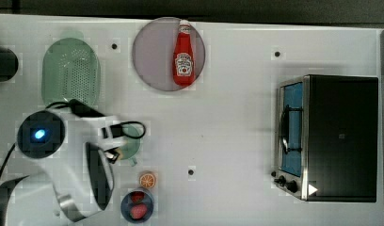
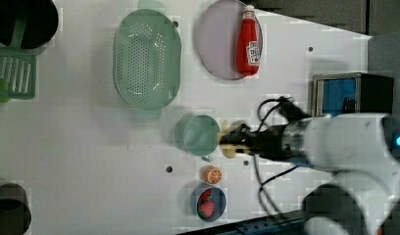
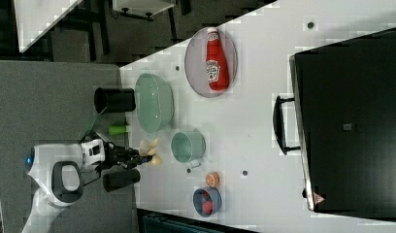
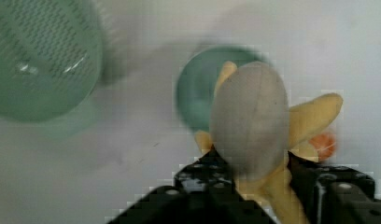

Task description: Pick Banana and place it in mug.

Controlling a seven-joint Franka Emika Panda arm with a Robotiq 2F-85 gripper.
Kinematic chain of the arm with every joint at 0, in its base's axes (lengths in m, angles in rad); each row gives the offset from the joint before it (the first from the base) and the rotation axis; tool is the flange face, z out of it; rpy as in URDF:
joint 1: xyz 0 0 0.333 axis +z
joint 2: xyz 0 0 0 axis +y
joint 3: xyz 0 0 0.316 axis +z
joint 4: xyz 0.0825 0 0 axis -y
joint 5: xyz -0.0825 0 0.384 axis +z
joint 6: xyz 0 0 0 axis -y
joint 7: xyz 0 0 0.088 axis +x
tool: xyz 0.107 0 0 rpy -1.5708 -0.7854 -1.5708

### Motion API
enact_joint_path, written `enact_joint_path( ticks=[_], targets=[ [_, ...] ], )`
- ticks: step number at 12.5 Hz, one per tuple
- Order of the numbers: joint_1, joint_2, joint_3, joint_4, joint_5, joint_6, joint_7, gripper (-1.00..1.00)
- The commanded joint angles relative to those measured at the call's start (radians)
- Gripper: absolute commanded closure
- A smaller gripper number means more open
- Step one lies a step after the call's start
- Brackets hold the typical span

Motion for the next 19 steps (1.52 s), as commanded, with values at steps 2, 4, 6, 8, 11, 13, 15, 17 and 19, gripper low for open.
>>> enact_joint_path(
  ticks=[2,4,6,8,11,13,15,17,19],
  targets=[
    [-0.024,0.085,-0.014,-0.090,-0.020,0.207,0.162,0.28],
    [-0.024,0.139,-0.013,-0.098,-0.022,0.268,0.190,0.28],
    [-0.024,0.181,-0.014,-0.098,-0.032,0.288,0.191,-0.01],
    [-0.024,0.200,-0.015,-0.098,-0.032,0.317,0.191,-0.44],
    [-0.024,0.198,-0.015,-0.095,-0.032,0.318,0.191,-1.00],
    [-0.030,0.165,-0.023,-0.078,-0.031,0.319,0.191,-1.00],
    [-0.039,0.089,-0.043,-0.040,-0.031,0.239,0.190,-1.00],
    [-0.048,-0.005,-0.082,0.026,-0.032,0.063,0.152,-1.00],
    [-0.057,-0.082,-0.147,0.125,-0.033,-0.110,0.068,-1.00]
  ],
)
